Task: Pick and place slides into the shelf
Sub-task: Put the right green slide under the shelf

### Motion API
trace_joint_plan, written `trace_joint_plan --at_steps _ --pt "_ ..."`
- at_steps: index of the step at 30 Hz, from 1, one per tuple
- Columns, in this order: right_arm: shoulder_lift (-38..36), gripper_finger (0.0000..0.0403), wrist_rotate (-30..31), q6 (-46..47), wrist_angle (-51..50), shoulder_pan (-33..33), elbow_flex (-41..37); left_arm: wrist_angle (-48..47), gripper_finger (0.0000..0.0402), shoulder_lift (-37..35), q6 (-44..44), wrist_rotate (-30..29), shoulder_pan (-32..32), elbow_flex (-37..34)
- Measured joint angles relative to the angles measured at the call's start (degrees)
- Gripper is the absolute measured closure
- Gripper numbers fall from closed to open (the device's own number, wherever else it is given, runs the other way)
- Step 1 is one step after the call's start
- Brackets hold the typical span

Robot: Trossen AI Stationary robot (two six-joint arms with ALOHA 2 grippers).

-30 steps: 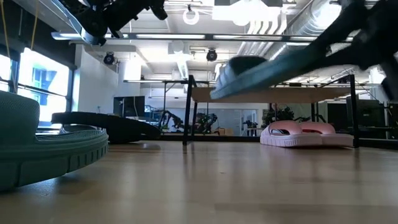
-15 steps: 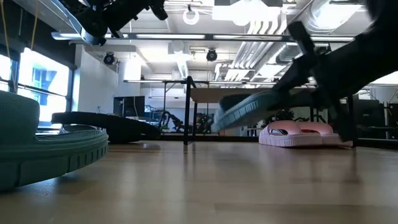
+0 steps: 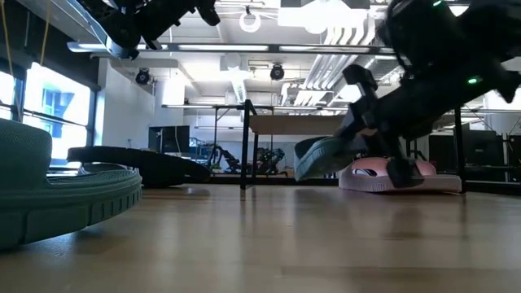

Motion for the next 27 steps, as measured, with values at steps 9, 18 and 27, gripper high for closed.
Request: trace_joint_plan --at_steps 9,18,27 --pt "0.0 0.0367 -4.87 -0.47 0.41 -5.49 0.0 -0.01 0.0218 0.0 0.02 0.34 0.0 0.0" --pt "0.0 0.0326 -6.24 -0.69 2.46 -8.54 0.0 -0.01 0.0218 0.0 0.09 2.15 0.0 0.0" --pt "0.0 0.0315 -12.36 -1.74 2.75 -8.92 0.0 -0.02 0.0218 0.0 0.09 3.66 0.0 0.0"
